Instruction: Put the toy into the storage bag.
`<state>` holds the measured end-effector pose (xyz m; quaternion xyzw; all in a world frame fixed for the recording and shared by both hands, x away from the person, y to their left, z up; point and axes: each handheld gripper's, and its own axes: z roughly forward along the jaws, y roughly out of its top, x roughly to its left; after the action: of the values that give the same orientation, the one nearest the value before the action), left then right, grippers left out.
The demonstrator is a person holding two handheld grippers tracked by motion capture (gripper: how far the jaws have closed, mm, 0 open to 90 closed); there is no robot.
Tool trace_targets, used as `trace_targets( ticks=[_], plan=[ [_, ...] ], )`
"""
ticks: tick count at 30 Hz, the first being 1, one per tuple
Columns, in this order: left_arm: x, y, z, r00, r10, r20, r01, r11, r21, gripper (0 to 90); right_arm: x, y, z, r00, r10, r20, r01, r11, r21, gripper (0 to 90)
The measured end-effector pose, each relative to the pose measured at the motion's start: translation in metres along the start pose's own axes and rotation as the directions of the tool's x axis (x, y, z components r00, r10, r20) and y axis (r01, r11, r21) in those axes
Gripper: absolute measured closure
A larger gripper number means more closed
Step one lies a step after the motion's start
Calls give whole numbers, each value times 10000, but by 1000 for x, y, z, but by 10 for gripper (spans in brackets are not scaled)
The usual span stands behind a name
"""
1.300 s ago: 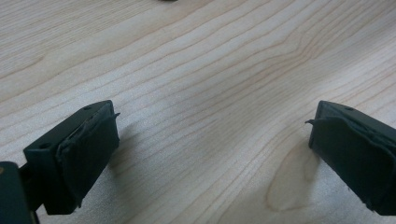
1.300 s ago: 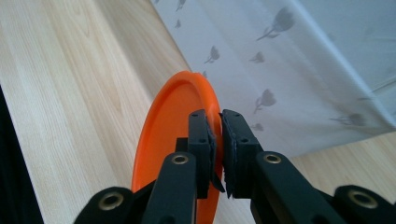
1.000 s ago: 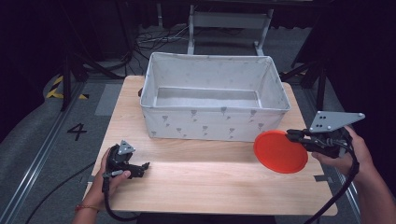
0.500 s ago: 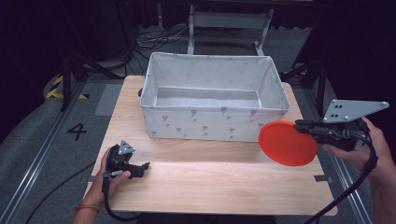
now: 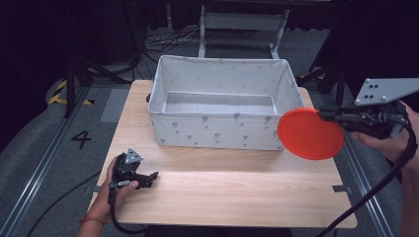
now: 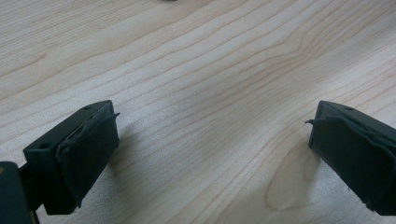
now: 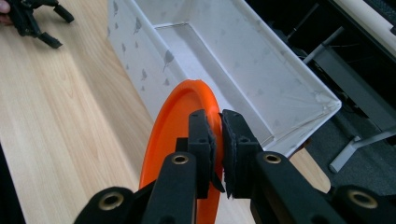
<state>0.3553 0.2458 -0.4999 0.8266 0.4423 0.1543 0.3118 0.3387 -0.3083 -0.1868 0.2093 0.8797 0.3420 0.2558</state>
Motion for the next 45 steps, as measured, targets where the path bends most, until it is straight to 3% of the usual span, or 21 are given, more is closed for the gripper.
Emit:
trace_targets(
  ticks=[12,24,34,45],
  plan=[
    [0,0,0,10000,-11,-9,11,10000,2,18,-29,31,4,9996,17,269,-8,9995,-326,833],
    [0,0,0,10000,-6,-11,6,10000,1,18,-62,53,36,9982,252,543,-226,9986,-480,833],
    [0,0,0,10000,-8,-10,8,10000,1,18,-79,58,64,9969,527,590,-488,9967,-645,833],
    [0,0,0,10000,-19,-9,19,10000,-6,18,-91,47,104,9989,414,208,-399,9969,-674,833]
  ],
)
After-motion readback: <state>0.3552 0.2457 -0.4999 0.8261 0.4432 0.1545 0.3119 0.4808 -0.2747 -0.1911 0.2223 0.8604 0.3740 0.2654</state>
